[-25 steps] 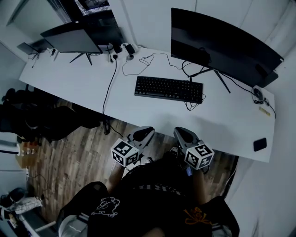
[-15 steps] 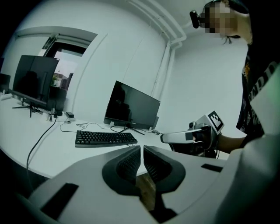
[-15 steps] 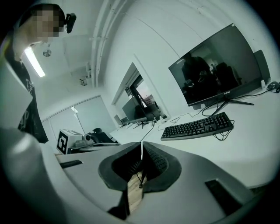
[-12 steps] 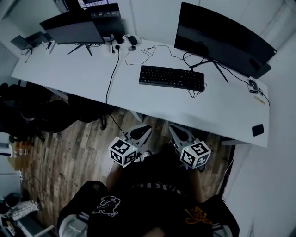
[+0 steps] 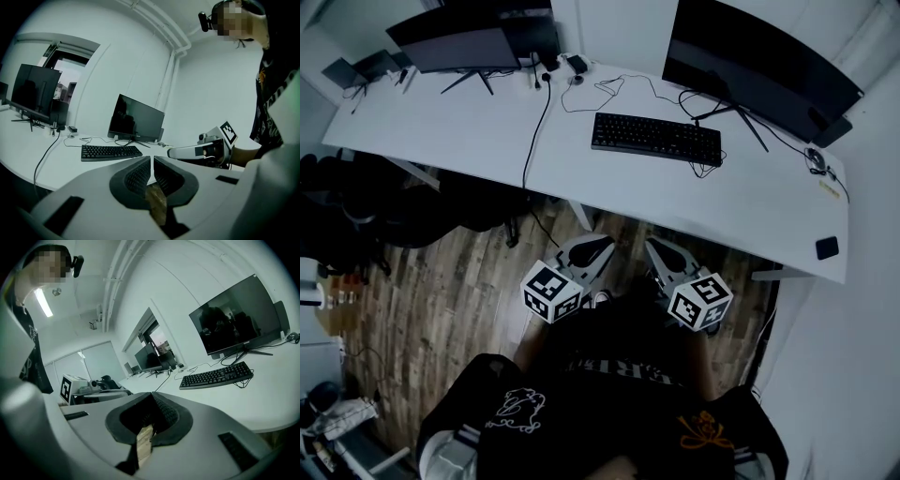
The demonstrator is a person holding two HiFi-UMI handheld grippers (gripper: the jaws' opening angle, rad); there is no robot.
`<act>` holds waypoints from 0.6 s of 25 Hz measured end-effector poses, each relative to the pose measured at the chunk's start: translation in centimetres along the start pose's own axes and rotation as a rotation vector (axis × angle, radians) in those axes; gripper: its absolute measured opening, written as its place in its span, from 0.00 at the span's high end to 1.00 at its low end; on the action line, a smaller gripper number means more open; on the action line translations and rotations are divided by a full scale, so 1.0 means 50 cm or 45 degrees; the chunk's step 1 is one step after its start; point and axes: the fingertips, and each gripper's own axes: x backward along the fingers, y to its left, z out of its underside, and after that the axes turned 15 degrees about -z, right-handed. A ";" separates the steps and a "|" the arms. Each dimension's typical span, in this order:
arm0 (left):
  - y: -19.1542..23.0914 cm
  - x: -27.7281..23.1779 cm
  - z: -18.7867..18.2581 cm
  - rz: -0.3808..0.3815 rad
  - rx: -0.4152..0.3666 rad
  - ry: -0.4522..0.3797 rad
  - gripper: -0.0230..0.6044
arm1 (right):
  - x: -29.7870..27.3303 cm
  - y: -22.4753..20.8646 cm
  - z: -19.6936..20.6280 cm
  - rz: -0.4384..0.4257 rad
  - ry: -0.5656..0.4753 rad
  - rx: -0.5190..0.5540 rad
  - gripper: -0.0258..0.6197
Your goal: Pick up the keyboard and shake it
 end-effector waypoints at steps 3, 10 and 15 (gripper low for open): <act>-0.006 0.015 0.000 0.007 -0.012 -0.009 0.91 | -0.004 0.013 0.004 -0.008 0.001 0.024 0.95; -0.014 0.045 0.007 0.000 -0.012 -0.032 0.91 | -0.008 0.038 0.022 -0.021 0.012 0.039 0.95; -0.023 0.047 0.010 0.005 -0.008 -0.037 0.91 | -0.005 0.042 0.030 -0.025 0.027 0.041 0.95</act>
